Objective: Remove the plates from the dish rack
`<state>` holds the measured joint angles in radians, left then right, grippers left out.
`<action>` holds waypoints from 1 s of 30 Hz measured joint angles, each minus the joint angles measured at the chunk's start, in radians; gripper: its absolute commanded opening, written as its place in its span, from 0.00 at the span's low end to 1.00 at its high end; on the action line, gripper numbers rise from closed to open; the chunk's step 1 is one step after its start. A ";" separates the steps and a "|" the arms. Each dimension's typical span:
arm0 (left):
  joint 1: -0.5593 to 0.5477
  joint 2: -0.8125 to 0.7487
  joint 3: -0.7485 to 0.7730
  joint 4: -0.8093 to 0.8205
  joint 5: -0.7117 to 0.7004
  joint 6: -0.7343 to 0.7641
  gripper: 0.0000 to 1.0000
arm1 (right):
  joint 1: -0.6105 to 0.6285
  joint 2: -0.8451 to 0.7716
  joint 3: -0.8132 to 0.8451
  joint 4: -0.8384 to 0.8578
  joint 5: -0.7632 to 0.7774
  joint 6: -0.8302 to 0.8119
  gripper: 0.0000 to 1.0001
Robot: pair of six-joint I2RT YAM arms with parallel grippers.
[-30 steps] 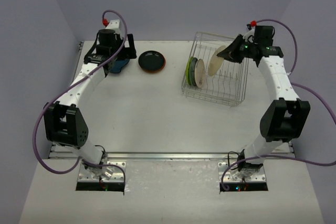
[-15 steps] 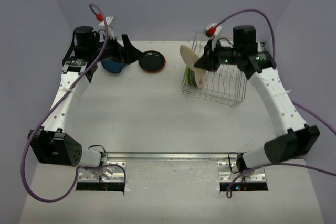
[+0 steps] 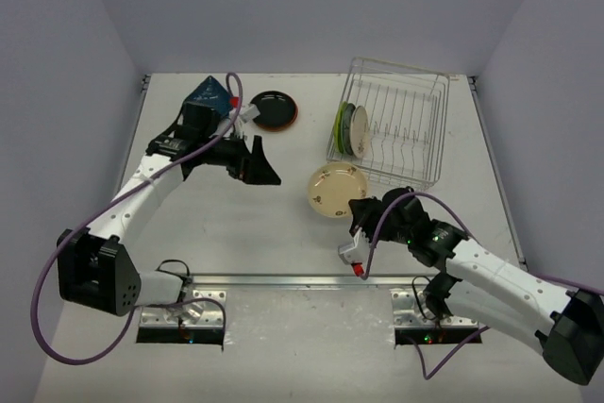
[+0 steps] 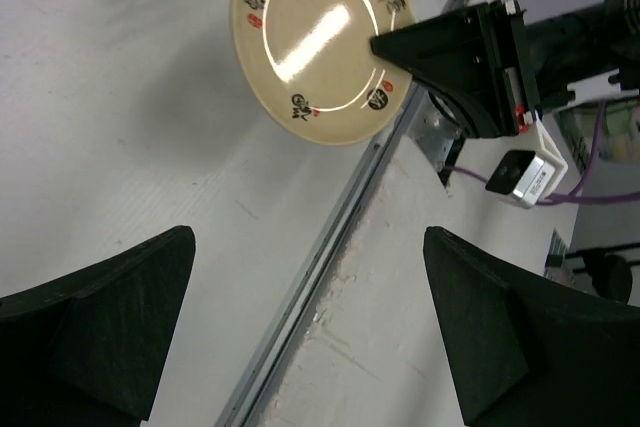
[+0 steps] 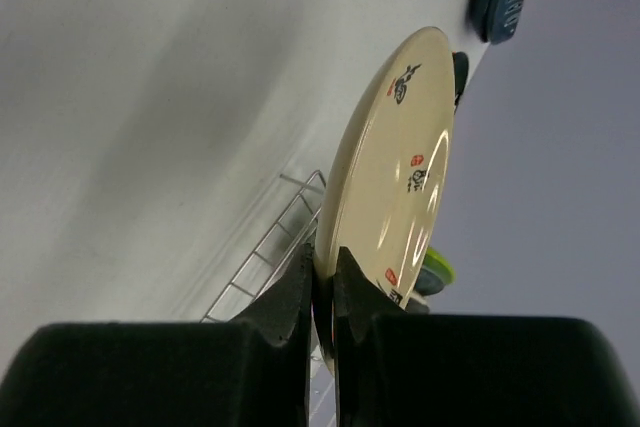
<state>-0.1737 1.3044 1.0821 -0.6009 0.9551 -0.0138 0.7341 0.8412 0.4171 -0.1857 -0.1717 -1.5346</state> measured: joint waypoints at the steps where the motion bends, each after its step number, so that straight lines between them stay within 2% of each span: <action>1: -0.032 0.000 -0.005 -0.002 -0.014 0.005 0.91 | 0.002 -0.008 -0.017 0.025 0.001 -0.033 0.00; 3: -0.084 -0.001 -0.010 0.000 -0.031 0.011 0.86 | 0.007 -0.017 -0.037 0.075 0.000 -0.088 0.00; 8: -0.099 0.010 -0.013 0.016 -0.076 0.008 0.79 | 0.026 -0.021 -0.060 0.210 -0.020 -0.185 0.00; 14: -0.133 0.064 -0.013 0.053 -0.120 -0.018 0.72 | 0.065 -0.023 -0.066 0.248 -0.053 -0.231 0.00; 18: -0.179 0.092 -0.010 0.063 -0.139 -0.025 0.62 | 0.090 -0.023 -0.066 0.258 -0.080 -0.239 0.00; 20: -0.190 0.104 -0.010 0.070 -0.143 -0.027 0.50 | 0.103 -0.023 -0.066 0.260 -0.091 -0.238 0.00; 22: -0.195 0.116 -0.010 0.077 -0.145 -0.033 0.35 | 0.123 -0.023 -0.066 0.260 -0.099 -0.238 0.00; 25: -0.195 0.123 -0.010 0.083 -0.137 -0.042 0.03 | 0.139 -0.023 -0.066 0.259 -0.100 -0.233 0.00; 27: -0.196 0.123 -0.010 0.088 -0.128 -0.050 0.00 | 0.140 -0.022 -0.067 0.251 -0.096 -0.228 0.18; 29: -0.198 0.123 -0.010 0.093 -0.120 -0.060 0.00 | 0.141 -0.022 -0.070 0.245 -0.093 -0.223 0.44; 30: -0.198 0.123 -0.010 0.094 -0.118 -0.062 0.00 | 0.141 -0.021 -0.072 0.245 -0.092 -0.221 0.65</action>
<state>-0.3717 1.4270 1.0721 -0.5066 0.8369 -0.0761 0.8749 0.8199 0.3450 0.0597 -0.2635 -1.7559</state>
